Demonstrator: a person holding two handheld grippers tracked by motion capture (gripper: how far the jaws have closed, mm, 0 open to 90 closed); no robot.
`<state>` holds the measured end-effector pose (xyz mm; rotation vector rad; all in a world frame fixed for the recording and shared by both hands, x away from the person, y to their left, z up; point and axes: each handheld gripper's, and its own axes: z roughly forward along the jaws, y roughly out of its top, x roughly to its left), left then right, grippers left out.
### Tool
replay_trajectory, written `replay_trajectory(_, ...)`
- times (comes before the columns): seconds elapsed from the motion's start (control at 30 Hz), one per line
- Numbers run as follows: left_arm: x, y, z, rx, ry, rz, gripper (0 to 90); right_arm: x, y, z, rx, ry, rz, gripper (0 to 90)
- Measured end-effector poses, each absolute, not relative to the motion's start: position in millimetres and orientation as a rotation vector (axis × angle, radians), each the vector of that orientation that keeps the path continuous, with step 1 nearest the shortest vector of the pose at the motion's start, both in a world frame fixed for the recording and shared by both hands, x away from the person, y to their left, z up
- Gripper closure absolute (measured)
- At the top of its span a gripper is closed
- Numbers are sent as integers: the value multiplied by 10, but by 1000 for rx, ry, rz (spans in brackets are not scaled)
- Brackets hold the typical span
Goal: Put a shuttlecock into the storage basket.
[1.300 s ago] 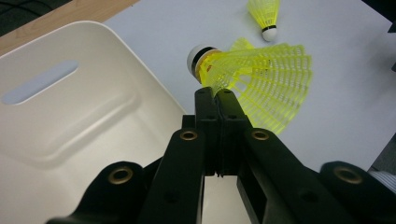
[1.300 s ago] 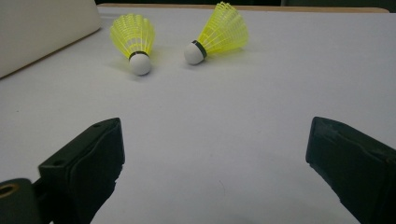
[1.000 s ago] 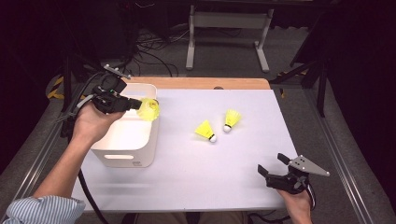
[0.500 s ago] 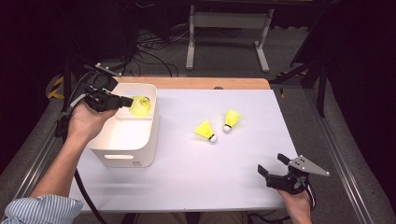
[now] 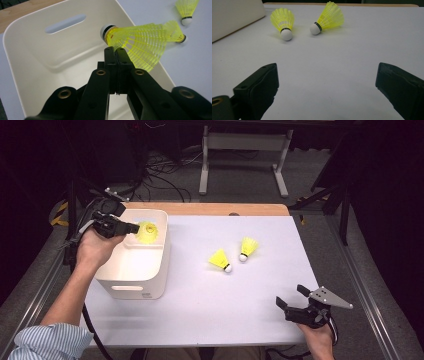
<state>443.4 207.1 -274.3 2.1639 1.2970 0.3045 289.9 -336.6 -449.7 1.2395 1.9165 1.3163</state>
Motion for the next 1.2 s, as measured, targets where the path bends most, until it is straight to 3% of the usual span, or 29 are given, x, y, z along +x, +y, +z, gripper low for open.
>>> replay_trajectory(1.2, 4882, 2027, -3450, 2192, 1517, 242, 894, 2905, -3365, -4495, 1233, 1920, 1328, 54)
